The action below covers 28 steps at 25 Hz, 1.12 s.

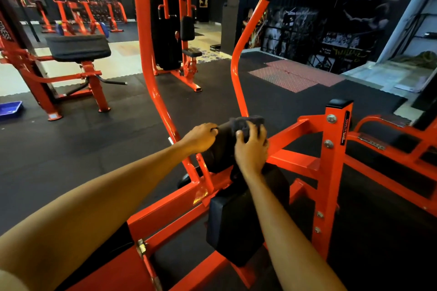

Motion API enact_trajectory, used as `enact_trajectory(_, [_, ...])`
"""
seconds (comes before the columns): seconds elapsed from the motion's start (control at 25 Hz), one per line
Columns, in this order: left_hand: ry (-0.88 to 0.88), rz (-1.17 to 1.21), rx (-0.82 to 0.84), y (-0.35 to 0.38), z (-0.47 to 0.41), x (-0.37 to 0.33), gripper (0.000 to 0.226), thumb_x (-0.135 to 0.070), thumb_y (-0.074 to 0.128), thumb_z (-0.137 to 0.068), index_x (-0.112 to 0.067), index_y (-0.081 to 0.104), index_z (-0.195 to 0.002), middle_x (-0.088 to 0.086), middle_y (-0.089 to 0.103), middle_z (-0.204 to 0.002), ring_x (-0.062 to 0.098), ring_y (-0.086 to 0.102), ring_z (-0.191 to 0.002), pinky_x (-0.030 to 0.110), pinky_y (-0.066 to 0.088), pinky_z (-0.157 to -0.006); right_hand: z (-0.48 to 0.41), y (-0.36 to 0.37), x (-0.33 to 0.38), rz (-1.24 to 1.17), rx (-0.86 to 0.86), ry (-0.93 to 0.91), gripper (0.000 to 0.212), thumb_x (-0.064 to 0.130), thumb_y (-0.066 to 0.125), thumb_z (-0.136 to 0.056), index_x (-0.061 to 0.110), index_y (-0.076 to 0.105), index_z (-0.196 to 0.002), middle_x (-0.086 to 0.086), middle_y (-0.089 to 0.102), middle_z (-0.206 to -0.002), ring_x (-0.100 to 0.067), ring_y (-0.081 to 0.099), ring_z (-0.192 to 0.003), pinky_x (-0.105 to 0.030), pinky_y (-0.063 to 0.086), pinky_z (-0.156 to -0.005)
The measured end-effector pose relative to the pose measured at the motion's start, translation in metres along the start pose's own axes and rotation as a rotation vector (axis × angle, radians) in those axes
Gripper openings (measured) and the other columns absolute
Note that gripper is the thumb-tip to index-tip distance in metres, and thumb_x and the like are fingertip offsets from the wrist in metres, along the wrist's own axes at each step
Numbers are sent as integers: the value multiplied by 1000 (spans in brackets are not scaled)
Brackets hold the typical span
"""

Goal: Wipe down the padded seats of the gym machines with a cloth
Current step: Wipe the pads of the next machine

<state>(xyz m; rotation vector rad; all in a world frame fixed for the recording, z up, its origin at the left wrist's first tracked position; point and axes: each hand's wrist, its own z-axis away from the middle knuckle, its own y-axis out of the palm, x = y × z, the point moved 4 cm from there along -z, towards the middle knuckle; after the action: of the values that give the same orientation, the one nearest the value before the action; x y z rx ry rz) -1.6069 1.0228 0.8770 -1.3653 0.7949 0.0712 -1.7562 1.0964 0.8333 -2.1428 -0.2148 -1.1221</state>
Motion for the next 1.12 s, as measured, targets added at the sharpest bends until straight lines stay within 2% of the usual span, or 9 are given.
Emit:
enact_trajectory(0.12, [-155,114,47,2,-5,19,40,-34,35,-108,-18,61,-134,11,61,-138,29,58,-121,37,43,-103,67,10,18,1,64,-209,53,51,47,-94,31,57,-142,-8,36,-162,-39,32,-147,-51,32,-114])
enact_trajectory(0.24, [-99,52,55,4,-6,11,36,-30,37,-107,-16,60,-131,7,61,-127,25,59,-107,37,47,-93,65,7,3,-59,162,-273,49,43,52,-98,32,50,-146,-4,26,-166,-37,24,-150,-49,28,-117])
enact_trajectory(0.32, [-22,-97,73,7,-2,-2,37,-25,39,-104,-11,54,-136,13,55,-139,31,56,-119,41,47,-100,33,4,-15,-11,136,-273,47,37,55,-98,29,52,-145,-8,30,-164,-39,30,-147,-50,29,-116])
enact_trajectory(0.44, [83,-267,140,14,14,-23,48,-25,38,-107,-4,37,-150,16,30,-161,35,28,-148,45,30,-118,-24,-2,-33,-87,58,-61,47,28,60,-97,19,55,-143,-16,41,-156,-40,40,-142,-44,30,-115])
enact_trajectory(0.52, [103,-233,135,9,11,-23,45,-24,36,-108,-5,41,-148,16,34,-158,35,33,-145,43,33,-116,-36,-2,-32,-133,49,88,47,25,62,-97,19,54,-143,-14,44,-153,-40,42,-139,-43,31,-113])
enact_trajectory(0.6, [82,-124,82,2,2,-15,42,-23,37,-108,-9,48,-145,14,43,-153,33,44,-138,39,38,-110,-20,-2,-19,-95,35,115,46,30,61,-97,23,55,-142,-13,41,-156,-40,40,-140,-46,32,-113])
enact_trajectory(0.76, [-93,36,80,3,-2,7,41,-29,33,-109,-14,53,-141,15,54,-145,32,52,-129,39,41,-105,52,6,9,21,58,-171,49,35,57,-95,27,55,-143,-13,35,-162,-42,33,-146,-54,32,-115])
enact_trajectory(0.92, [-33,-11,82,2,0,-6,38,-16,39,-101,-9,57,-134,17,54,-139,36,55,-123,40,46,-100,38,2,-7,70,117,-280,49,34,54,-96,29,52,-144,-10,33,-162,-41,33,-145,-53,32,-115])
enact_trajectory(1.12, [70,-90,88,2,9,-30,38,-14,39,-103,-4,55,-136,18,48,-144,38,46,-133,39,40,-105,-31,-4,-27,-11,70,37,47,31,60,-96,25,53,-142,-10,39,-157,-42,39,-140,-49,33,-115])
